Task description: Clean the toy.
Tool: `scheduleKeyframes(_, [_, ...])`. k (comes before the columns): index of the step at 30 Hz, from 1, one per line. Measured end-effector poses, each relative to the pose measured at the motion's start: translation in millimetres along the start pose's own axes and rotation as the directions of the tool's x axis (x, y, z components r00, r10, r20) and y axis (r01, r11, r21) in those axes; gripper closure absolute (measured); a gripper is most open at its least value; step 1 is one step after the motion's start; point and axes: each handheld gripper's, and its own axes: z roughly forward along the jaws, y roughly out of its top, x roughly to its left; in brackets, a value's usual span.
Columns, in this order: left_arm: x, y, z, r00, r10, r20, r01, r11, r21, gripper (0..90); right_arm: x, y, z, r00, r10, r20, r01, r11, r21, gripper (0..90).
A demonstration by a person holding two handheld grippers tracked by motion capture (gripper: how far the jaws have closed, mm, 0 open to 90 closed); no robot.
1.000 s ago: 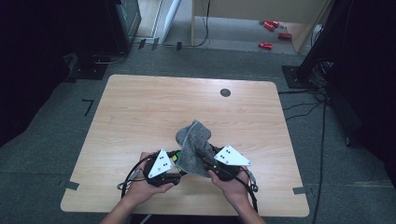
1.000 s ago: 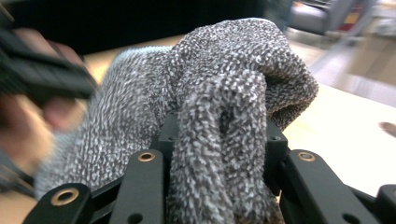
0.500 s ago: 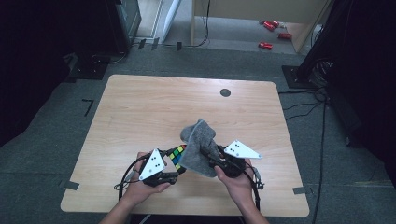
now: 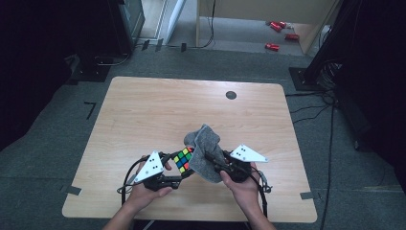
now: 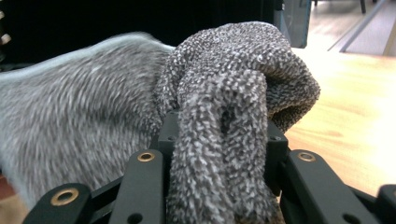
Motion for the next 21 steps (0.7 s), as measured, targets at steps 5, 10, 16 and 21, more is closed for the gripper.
scheduleKeyframes(5, [5.4,0.4,-3.7,0.9966,-0.073,0.039,0.075,0.996,-0.048,35.0,9.0,1.5,0.7,0.9988,-0.04,-0.027,0.039,0.999,-0.037,63.8])
scheduleKeyframes(10, [9.1,0.5,-6.5,0.9917,-0.122,0.04,0.125,0.9898,-0.068,34.9,7.1,-8.5,6.7,0.9971,0.027,-0.072,-0.03,0.998,-0.047,64.3])
scheduleKeyframes(16, [13.0,2.0,-11.0,0.9878,-0.155,0.016,0.156,0.981,-0.115,35.0,23.5,-22.6,21.6,0.9901,0.01,-0.14,-0.004,0.999,0.042,65.0])
scheduleKeyframes(21, [17.3,3.3,-14.8,0.9858,-0.167,-0.02,0.163,0.9786,-0.125,35.0,43.4,-35.2,37.2,0.9686,-0.092,-0.231,0.129,0.98,0.149,64.7])
